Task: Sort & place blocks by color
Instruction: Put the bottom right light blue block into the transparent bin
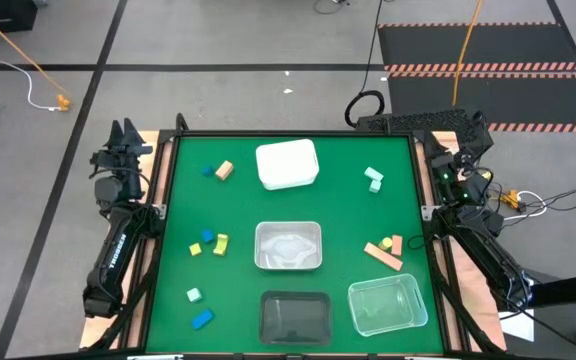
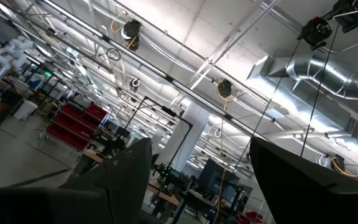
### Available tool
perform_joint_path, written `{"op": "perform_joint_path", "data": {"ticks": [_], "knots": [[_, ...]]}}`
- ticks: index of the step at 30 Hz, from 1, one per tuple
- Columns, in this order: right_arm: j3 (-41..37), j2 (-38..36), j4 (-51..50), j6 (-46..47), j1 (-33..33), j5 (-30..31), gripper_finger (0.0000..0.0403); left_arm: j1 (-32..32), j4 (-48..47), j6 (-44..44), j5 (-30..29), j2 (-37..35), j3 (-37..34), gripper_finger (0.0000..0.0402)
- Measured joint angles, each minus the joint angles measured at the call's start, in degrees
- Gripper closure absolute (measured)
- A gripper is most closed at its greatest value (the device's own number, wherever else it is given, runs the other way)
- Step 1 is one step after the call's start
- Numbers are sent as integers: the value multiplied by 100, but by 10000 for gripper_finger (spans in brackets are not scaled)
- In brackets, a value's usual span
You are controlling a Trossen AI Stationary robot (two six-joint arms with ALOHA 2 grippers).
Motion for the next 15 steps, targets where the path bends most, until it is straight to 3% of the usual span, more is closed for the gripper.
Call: {"op": "perform_joint_path", "data": {"ticks": [9,15], "knots": [[0,2,198,-424,2,-2056,195,0,-8,-2,0,-1,1,131],[-2,2,870,-587,2,-2292,195,2,-8,-2,0,2,2,131]]}}
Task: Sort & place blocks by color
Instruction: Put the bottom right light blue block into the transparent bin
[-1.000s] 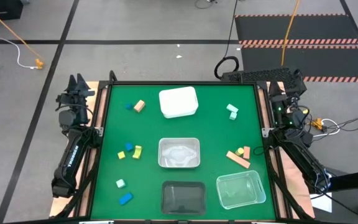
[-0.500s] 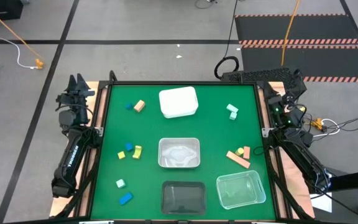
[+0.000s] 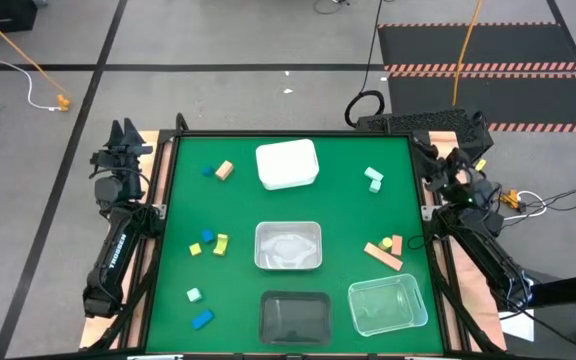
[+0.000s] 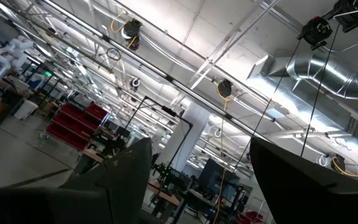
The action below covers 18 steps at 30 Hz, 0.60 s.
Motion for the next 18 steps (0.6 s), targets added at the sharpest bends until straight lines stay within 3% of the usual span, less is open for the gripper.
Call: {"op": "perform_joint_path", "data": {"ticks": [18], "knots": [[0,-2,30,191,0,-133,195,0,4,2,0,-2,0,131]]}}
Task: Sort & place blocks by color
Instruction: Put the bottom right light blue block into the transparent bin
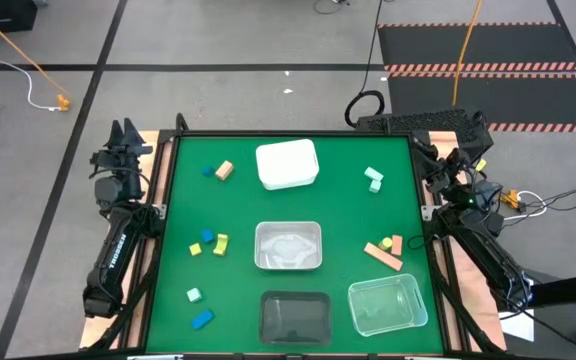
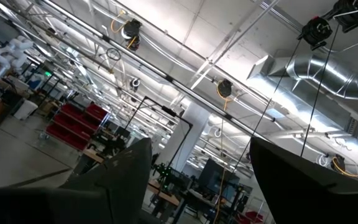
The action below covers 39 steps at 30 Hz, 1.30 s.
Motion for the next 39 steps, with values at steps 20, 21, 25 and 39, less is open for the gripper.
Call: {"op": "perform_joint_path", "data": {"ticks": [20,21,25,39], "knots": [[1231,536,-1215,-660,0,135,195,0,0,-2,0,1,0,131],[1339,663,-1285,-750,0,135,195,0,0,-2,2,0,-2,131],[1809,1227,-1706,-1114,0,119,195,0,0,-1,0,0,0,131],[3578,3429,-4733,-2506,171,139,195,-1,0,-1,2,1,-2,131]]}}
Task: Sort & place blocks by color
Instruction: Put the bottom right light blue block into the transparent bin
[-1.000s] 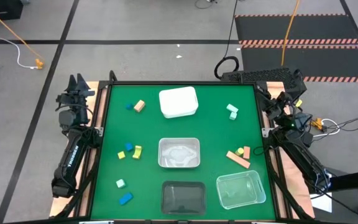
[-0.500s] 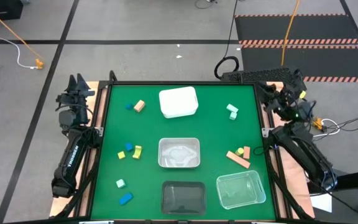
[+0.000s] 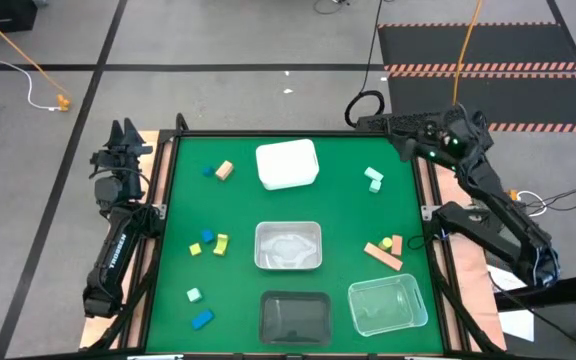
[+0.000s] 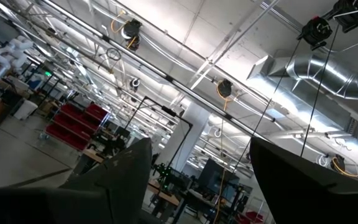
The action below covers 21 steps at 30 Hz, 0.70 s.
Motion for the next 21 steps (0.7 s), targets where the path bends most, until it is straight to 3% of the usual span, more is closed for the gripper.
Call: {"op": "perform_joint_path", "data": {"ticks": [5,13,17,21], "knots": [[331,583,-665,-429,501,818,195,-1,0,-1,1,1,2,131],[756,1548,-3017,-477,1250,2603,195,0,0,0,1,1,2,131],[755,1985,-3732,-104,1509,2735,195,1,0,1,1,1,0,131],[754,2354,-3824,-87,1790,2733,195,1,0,-1,-1,0,1,131]]}}
